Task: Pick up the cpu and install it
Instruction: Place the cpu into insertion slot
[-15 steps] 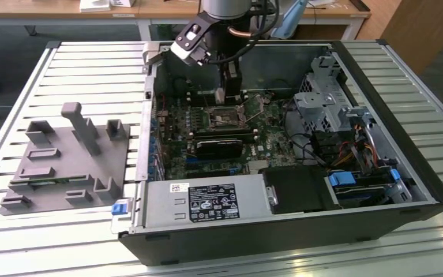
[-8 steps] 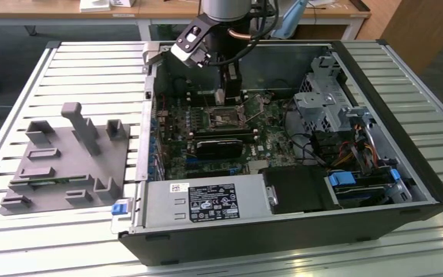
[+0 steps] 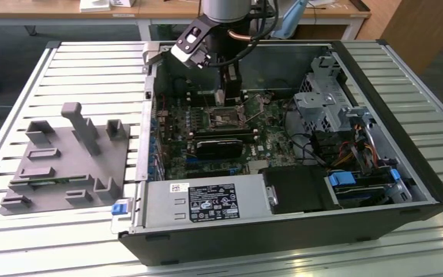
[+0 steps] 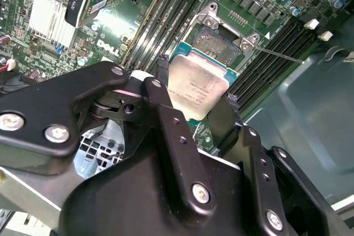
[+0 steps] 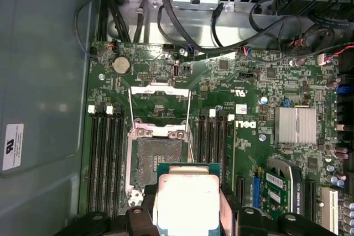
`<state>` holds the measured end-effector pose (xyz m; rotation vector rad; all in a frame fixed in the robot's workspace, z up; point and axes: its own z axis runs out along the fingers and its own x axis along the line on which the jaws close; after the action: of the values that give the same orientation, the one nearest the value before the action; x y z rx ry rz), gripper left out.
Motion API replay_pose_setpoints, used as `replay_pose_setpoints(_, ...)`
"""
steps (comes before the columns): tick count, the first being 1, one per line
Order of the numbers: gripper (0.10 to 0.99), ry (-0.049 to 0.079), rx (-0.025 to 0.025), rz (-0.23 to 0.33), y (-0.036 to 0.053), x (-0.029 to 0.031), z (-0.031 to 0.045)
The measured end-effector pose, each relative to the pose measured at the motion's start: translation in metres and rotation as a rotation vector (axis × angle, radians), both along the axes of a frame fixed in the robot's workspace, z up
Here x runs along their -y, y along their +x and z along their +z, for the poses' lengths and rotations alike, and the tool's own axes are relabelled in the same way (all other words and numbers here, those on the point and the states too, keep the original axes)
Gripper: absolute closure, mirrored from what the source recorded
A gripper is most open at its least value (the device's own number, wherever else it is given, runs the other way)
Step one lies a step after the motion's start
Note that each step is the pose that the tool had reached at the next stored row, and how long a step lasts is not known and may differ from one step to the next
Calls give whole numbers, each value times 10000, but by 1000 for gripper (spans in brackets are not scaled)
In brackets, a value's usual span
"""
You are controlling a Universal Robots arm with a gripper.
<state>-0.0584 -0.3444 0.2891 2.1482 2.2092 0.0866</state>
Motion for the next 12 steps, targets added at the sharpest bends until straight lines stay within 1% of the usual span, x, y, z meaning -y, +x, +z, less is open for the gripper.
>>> replay_pose_setpoints(12, 553, 2, 1, 0, 0, 0, -28)
